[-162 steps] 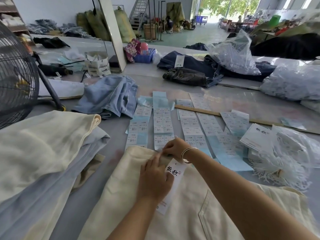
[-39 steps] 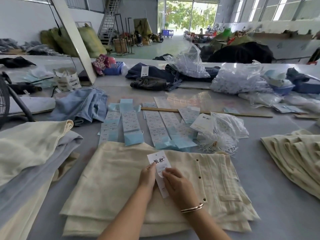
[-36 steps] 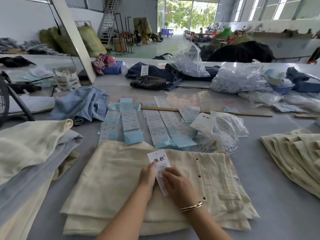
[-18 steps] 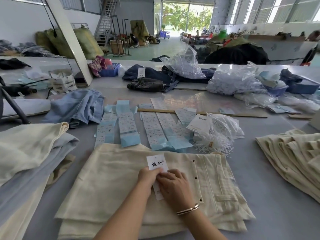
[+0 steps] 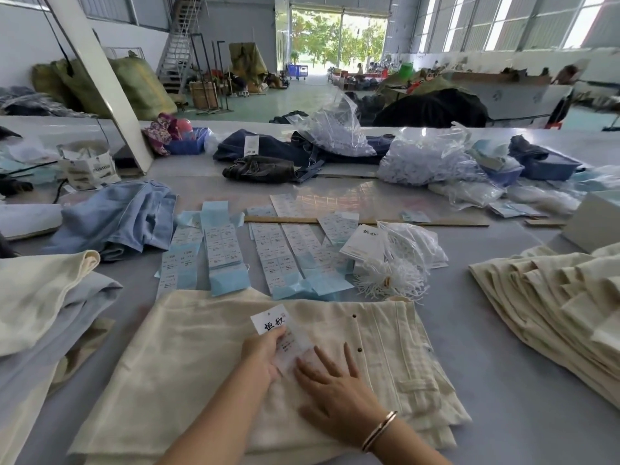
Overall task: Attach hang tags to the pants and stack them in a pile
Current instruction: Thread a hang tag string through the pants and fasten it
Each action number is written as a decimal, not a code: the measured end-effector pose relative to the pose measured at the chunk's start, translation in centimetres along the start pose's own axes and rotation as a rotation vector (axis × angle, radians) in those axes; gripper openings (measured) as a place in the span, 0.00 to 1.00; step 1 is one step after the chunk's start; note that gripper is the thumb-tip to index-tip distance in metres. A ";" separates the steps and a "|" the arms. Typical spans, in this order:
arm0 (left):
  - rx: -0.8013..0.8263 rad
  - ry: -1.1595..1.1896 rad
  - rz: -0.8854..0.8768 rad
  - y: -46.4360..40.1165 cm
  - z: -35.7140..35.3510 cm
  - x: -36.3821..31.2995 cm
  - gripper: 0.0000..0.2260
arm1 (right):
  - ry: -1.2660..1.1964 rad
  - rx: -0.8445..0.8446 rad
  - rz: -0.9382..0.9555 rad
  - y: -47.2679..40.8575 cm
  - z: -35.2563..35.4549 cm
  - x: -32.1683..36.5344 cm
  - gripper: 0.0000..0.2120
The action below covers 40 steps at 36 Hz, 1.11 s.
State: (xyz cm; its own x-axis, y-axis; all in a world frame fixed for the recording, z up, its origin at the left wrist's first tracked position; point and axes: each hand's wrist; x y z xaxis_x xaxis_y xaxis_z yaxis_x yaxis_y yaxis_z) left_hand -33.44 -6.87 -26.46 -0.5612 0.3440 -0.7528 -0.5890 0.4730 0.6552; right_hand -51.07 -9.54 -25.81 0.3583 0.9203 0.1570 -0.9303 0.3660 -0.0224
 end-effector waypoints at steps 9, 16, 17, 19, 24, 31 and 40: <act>-0.368 -0.993 -0.704 2.4 -5.0 2.4 0.16 | -0.782 -0.440 -0.323 -2.1 6.0 -9.7 0.08; -0.398 -1.273 -0.766 1.4 -5.3 3.1 0.22 | -0.593 -0.578 -0.626 -4.7 8.6 -20.4 0.09; -0.405 -1.292 -0.767 1.4 -5.4 3.1 0.20 | -0.567 -0.557 -0.669 -5.1 8.6 -21.7 0.10; -0.414 -1.291 -0.762 1.3 -5.5 3.2 0.17 | -0.528 -0.523 -0.726 -5.8 8.4 -23.5 0.10; -0.439 -1.293 -0.756 0.8 -5.6 3.5 0.15 | -0.474 -0.442 -0.770 -7.8 7.1 -24.9 0.12; -0.449 -1.212 -0.785 0.9 -5.7 3.5 0.12 | -0.513 -0.365 -0.835 -11.1 7.0 -25.6 0.15; -0.447 -1.203 -0.778 0.5 -5.7 3.5 0.12 | -0.749 -0.504 -0.845 -11.8 5.8 -25.7 0.11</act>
State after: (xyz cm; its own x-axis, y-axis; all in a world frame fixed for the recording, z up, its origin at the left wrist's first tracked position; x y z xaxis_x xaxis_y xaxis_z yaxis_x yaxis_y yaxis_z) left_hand -38.99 -10.05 -28.42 0.6369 0.6780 -0.3671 -0.7559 0.6427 -0.1245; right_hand -49.78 -38.29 -23.84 0.5443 0.1248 0.8295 -0.2356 0.9718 0.0084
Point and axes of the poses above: each hand's wrist, its own y-axis away from the middle knuckle, its own z-axis out of the back of the hand, x = y × z, and after that the axes turned 15 degrees about -y, right-handed
